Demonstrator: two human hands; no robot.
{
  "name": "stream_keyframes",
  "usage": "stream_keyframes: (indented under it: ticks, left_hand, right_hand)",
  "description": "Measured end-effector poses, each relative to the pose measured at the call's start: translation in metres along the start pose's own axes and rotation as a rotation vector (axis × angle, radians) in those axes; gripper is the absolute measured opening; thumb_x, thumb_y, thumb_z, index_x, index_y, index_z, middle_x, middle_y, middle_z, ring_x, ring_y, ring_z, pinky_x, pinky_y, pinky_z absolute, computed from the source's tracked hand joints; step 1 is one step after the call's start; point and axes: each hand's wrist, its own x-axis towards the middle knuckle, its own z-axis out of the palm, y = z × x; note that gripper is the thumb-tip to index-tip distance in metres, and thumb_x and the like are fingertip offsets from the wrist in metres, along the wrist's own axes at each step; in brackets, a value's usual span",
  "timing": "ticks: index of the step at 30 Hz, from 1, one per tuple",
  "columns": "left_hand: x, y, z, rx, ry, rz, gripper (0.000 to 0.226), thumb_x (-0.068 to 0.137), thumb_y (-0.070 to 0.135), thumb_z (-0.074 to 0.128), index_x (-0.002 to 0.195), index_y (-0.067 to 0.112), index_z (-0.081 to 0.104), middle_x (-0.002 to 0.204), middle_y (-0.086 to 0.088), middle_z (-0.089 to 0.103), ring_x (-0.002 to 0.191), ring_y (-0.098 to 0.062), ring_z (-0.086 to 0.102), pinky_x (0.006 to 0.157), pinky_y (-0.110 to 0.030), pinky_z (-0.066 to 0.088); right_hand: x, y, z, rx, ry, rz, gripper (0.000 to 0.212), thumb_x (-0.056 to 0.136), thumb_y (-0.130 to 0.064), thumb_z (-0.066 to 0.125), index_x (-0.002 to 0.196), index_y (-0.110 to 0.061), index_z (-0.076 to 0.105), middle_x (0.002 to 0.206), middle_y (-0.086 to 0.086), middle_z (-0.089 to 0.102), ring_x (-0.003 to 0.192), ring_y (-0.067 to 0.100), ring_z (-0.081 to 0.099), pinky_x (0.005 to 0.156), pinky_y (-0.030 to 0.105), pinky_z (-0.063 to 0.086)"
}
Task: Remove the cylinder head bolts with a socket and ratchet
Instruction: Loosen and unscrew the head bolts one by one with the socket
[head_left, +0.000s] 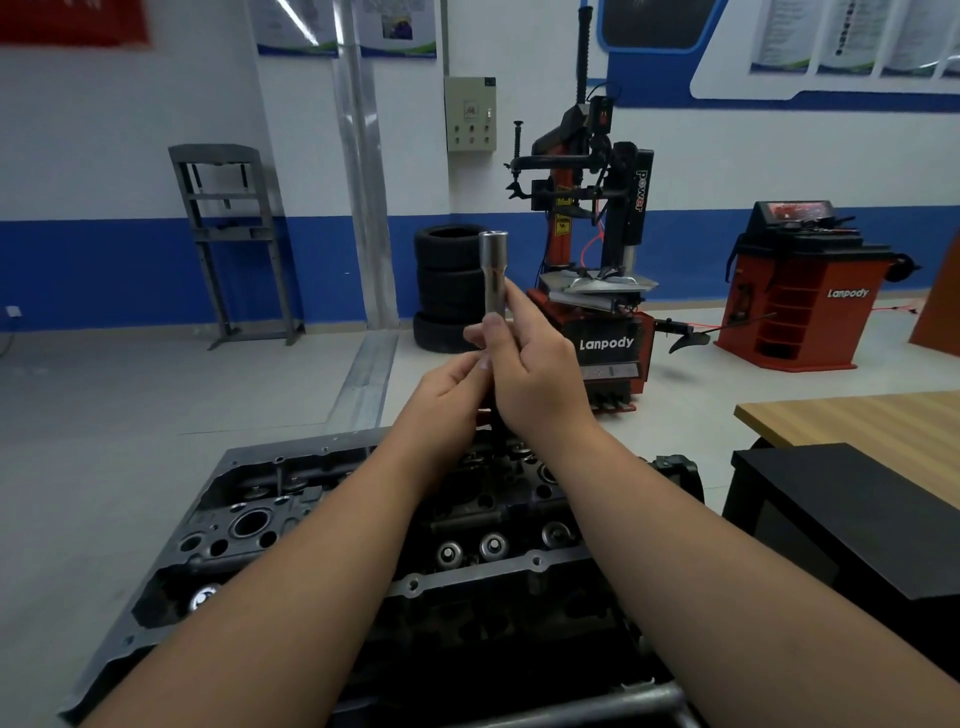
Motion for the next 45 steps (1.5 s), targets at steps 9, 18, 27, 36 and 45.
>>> stream_keyframes:
  ticks: [9,18,27,36,45]
  left_hand:
    - [0.0026,-0.0024,-0.003,0.068,0.093,0.033,0.019,0.102,0.04,0.059,0.11,0.026,0.07,0.1,0.006,0.077,0.093,-0.015,0.073,0.078,-0.031,0.062]
    - [0.0022,-0.001,-0.0044,0.063,0.131,0.054,0.016,0.096,0.034,0.069,0.11,0.026,0.068,0.097,0.003,0.076,0.088,-0.015,0.074,0.079,-0.036,0.062]
    - [-0.0002,0.0012,-0.0013,0.049,0.048,0.032,0.02,0.105,0.038,0.055,0.115,0.03,0.071,0.104,0.004,0.077,0.095,-0.014,0.074,0.08,-0.031,0.061]
    - [0.0007,0.0017,-0.0001,0.025,0.051,-0.014,0.031,0.109,0.039,0.045,0.118,0.021,0.069,0.106,0.003,0.078,0.099,-0.015,0.074,0.084,-0.033,0.061]
    - [-0.0003,0.0023,-0.0004,0.031,0.029,-0.017,0.028,0.109,0.036,0.048,0.118,0.022,0.07,0.105,0.001,0.078,0.099,-0.016,0.074,0.086,-0.036,0.06]
  right_hand:
    - [-0.0001,0.0016,0.0004,-0.115,0.069,-0.132,0.017,0.102,-0.021,0.057,0.102,-0.009,0.07,0.081,-0.002,0.065,0.077,0.006,0.06,0.068,0.013,0.044]
    - [-0.0001,-0.0003,0.0015,-0.087,0.036,-0.114,0.023,0.098,-0.024,0.063,0.117,-0.012,0.065,0.093,-0.002,0.067,0.088,0.006,0.063,0.077,0.018,0.05]
    - [-0.0003,-0.001,0.0002,0.04,0.0,0.012,0.04,0.104,-0.026,0.052,0.142,-0.015,0.049,0.099,-0.009,0.069,0.098,0.003,0.066,0.084,0.018,0.054]
    - [-0.0005,-0.0022,-0.0009,-0.086,0.098,-0.083,0.04,0.104,-0.019,0.051,0.142,-0.007,0.051,0.104,0.003,0.071,0.097,0.007,0.066,0.084,0.012,0.05]
    - [0.0002,-0.0004,0.0011,0.02,0.067,-0.028,0.017,0.107,-0.027,0.043,0.113,-0.019,0.058,0.089,-0.005,0.07,0.085,0.003,0.067,0.073,0.014,0.051]
